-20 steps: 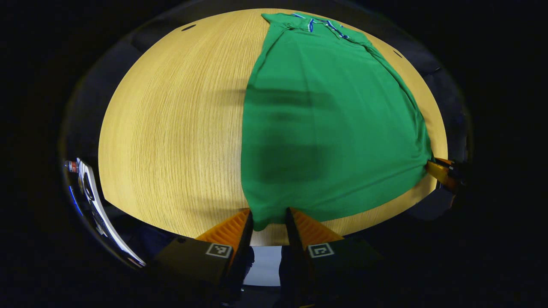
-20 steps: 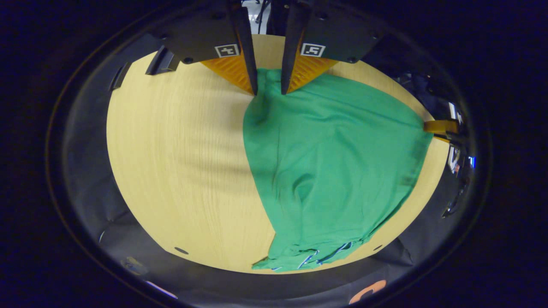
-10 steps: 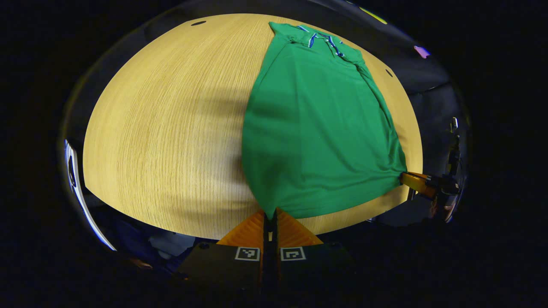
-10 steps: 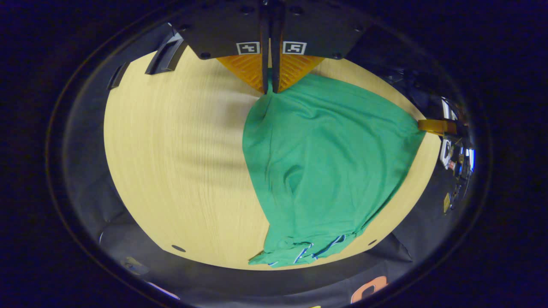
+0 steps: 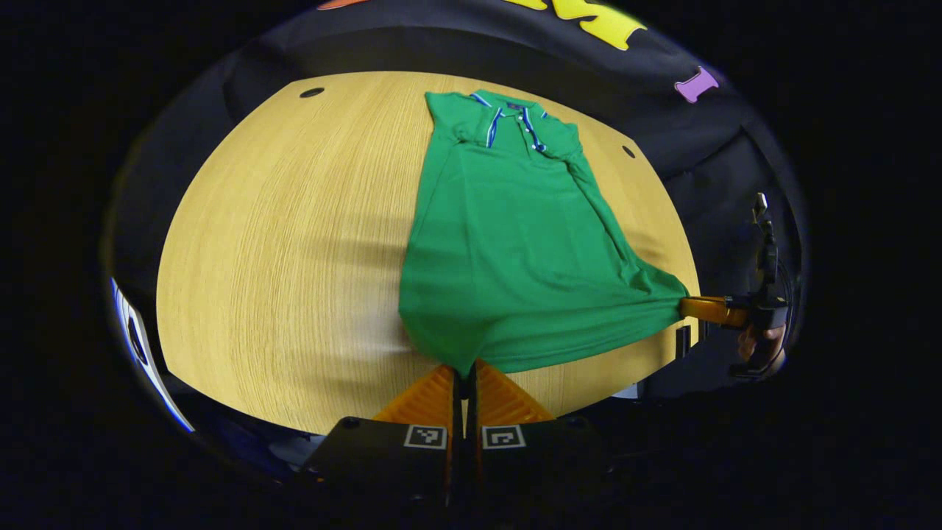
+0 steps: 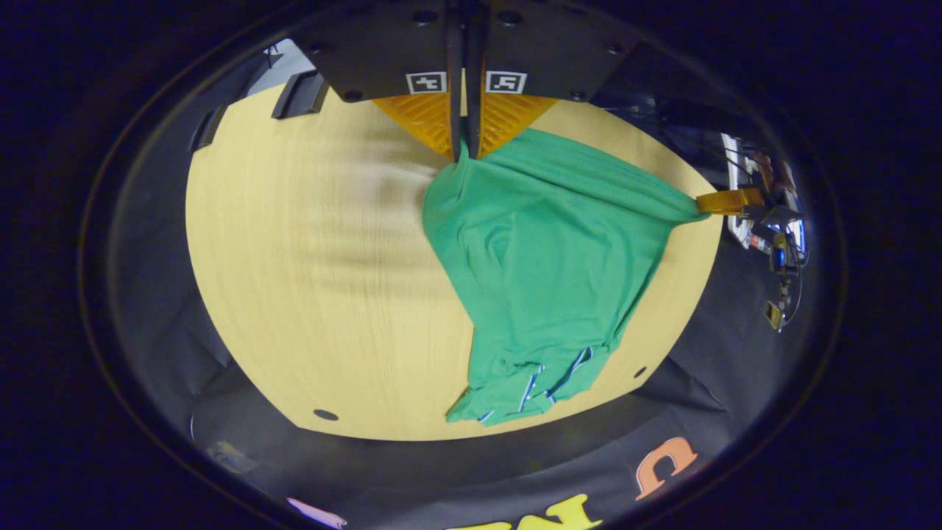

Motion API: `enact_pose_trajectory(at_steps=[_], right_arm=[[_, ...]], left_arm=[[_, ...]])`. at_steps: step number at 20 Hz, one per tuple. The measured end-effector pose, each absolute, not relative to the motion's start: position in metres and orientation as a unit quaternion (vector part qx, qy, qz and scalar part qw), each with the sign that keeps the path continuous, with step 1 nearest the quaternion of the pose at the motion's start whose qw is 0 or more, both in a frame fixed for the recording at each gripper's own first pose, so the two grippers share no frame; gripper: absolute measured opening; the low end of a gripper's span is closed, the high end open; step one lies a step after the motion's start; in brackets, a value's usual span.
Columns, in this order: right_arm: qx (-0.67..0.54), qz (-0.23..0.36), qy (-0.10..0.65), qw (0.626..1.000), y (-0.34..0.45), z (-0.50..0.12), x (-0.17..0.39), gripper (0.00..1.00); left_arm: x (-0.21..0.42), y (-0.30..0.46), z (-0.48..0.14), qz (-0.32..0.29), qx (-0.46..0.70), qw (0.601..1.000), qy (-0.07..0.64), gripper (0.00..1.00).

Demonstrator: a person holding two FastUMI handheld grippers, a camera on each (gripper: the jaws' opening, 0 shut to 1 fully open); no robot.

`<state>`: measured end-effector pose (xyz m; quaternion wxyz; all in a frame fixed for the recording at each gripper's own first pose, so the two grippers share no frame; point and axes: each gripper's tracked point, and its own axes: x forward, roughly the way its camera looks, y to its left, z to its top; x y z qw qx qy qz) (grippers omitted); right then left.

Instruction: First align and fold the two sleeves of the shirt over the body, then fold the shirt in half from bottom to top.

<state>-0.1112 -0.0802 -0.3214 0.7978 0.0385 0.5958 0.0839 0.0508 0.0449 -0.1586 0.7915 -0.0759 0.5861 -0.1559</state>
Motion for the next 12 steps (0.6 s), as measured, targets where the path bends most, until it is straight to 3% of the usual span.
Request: enact_pose_trajectory(at_steps=[12], right_arm=[[0.056,0.086,0.479,0.872,-0.062,-0.239,0.038,0.05]], left_arm=[[0.201,0.052,-0.09,-0.15,-0.059,0.872,0.462,0.04]])
